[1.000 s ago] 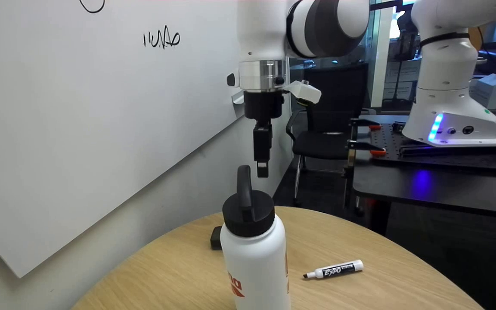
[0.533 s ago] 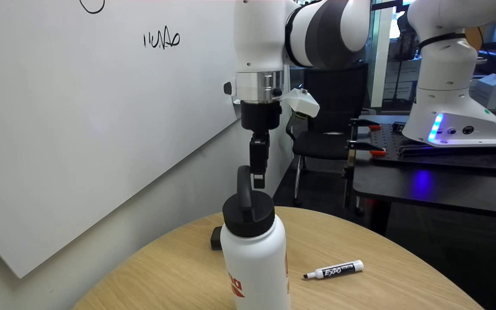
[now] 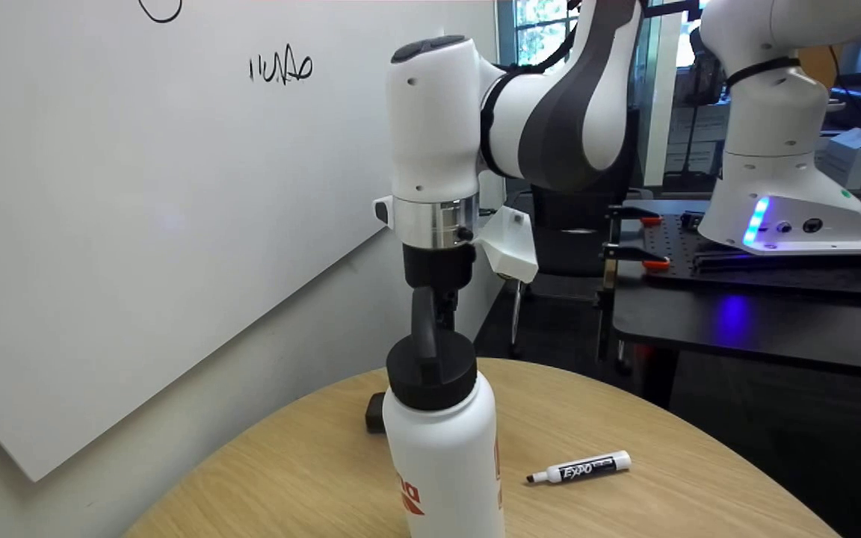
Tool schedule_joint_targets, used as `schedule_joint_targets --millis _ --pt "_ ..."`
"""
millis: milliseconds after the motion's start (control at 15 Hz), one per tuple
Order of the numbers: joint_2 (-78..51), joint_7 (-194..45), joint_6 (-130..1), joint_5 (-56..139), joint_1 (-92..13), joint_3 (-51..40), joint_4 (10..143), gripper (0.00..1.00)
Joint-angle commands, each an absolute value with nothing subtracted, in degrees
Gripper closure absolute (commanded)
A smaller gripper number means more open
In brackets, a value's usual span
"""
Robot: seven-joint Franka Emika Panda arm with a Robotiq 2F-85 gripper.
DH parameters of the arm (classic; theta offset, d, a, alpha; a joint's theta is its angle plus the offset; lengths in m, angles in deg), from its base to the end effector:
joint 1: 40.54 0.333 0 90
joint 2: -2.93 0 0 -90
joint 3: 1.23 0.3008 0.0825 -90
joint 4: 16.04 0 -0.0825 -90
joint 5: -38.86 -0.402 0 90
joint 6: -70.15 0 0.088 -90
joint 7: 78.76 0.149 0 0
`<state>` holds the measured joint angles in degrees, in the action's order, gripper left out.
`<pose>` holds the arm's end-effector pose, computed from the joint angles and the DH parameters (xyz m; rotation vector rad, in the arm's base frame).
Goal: Use the duster to erase the board
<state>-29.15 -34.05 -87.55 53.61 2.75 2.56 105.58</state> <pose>0.3877 0.4308 0.0783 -3.1066 -0.4137 -0.1611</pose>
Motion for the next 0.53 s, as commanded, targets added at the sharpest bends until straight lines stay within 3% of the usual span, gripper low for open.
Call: schedule_joint_targets --millis 0,467 --pt "-34.33 -34.35 -88.49 51.99 4.42 0.69 100.96 0.00" --pt "-40.92 -35.77 -92.17 51.22 5.74 -1.60 95.54 0.00"
